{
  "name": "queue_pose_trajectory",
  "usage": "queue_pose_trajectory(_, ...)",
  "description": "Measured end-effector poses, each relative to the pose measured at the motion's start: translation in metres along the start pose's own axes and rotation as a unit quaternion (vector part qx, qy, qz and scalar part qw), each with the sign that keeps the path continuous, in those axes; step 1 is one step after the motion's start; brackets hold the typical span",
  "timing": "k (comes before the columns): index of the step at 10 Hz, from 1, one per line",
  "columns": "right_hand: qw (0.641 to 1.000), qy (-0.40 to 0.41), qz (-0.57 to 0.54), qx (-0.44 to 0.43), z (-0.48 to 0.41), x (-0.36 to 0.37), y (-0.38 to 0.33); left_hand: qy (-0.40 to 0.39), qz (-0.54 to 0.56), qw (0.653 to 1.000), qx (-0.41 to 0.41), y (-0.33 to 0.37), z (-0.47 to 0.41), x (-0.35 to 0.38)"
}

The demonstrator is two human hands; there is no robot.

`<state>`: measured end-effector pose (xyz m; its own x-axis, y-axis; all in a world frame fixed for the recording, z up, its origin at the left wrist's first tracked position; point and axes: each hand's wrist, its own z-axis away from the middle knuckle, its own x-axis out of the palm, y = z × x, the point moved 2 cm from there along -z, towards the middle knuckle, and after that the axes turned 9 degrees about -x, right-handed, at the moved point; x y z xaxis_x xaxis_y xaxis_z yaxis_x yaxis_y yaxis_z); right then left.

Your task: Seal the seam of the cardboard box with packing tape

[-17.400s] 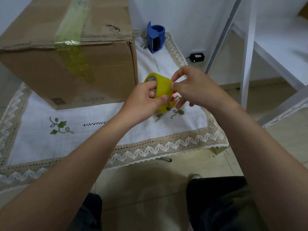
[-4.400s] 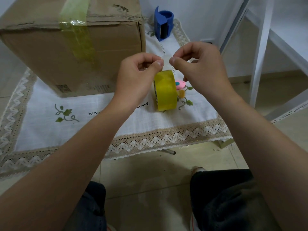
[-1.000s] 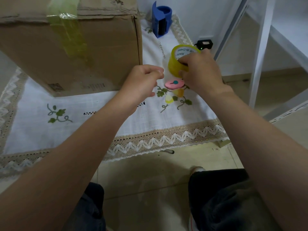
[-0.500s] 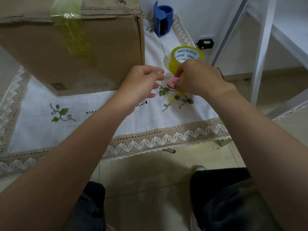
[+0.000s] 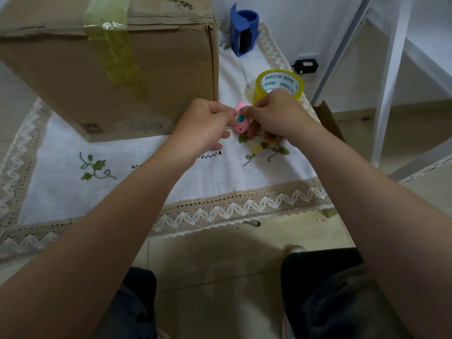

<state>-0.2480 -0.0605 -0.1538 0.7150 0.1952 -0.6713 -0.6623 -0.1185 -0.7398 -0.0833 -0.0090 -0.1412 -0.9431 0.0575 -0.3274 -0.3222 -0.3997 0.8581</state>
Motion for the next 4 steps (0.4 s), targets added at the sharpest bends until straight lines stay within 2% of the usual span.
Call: queue_pose_trajectory(4, 0.999, 0.013, 0.048, 0.002, -0.0015, 0.0025, -0.0063, -0.018, -0.033, 0.998, 0.047, 0.0013, 0.0021, -0.0039)
